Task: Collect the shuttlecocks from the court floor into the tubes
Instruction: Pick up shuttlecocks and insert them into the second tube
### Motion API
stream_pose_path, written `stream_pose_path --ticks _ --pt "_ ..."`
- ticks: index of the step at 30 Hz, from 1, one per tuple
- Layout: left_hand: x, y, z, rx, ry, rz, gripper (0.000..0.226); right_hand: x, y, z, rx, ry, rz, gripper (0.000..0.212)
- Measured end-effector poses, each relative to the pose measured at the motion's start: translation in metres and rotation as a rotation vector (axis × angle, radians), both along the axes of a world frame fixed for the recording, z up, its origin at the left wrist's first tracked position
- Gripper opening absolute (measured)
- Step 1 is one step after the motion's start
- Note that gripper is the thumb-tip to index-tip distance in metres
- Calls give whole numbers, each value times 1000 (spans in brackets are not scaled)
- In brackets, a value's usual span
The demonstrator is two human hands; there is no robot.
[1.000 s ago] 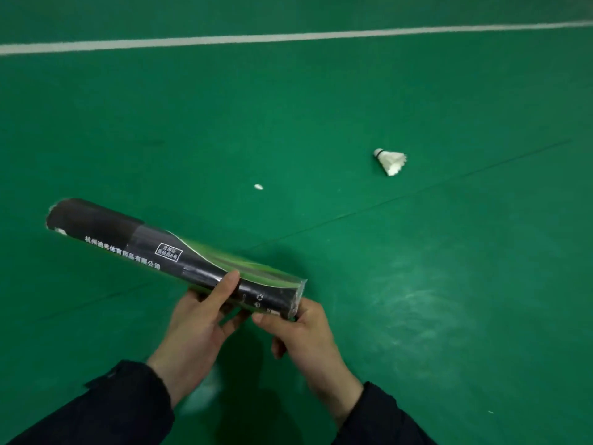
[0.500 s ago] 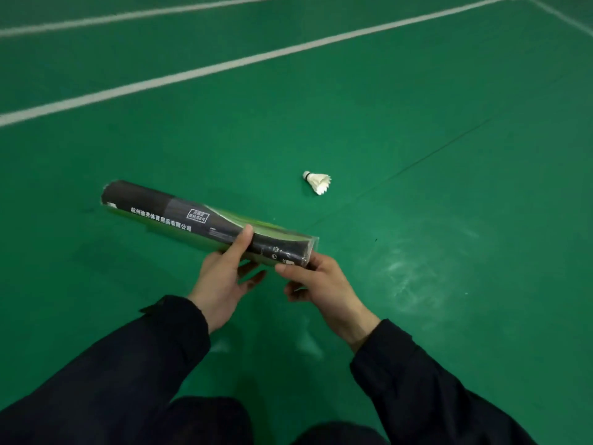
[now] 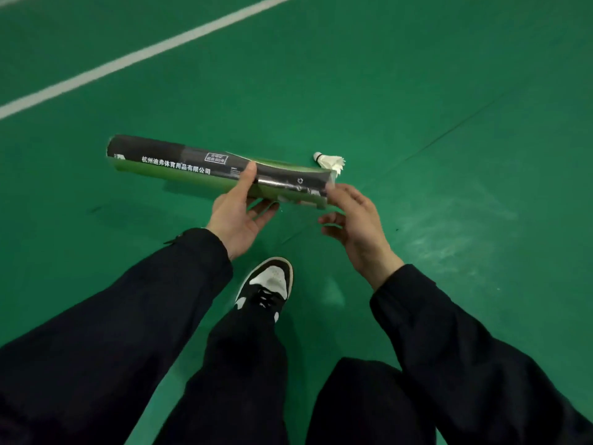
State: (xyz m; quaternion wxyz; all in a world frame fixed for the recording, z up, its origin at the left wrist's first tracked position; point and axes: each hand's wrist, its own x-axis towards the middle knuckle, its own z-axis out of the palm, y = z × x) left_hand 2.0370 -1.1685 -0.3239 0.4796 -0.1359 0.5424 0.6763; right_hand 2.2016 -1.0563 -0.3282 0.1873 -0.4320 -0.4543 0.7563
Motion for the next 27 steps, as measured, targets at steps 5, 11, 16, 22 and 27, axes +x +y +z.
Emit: stream_pose_path --ticks 5,11,16,22,27 --pt "-31 30 -37 -29 -42 136 60 -15 55 -61 205 -285 -257 12" --pt "-49 26 -59 -40 -71 132 64 -69 108 -132 401 -481 68 26" --pt "-53 6 -57 -8 -63 120 57 -94 117 -153 617 -680 245 42" --pt "-45 4 -33 12 -23 140 38 -41 61 -47 550 -255 -172 9" --pt "-3 20 -8 19 15 42 41 20 32 4 782 -379 -120 28"
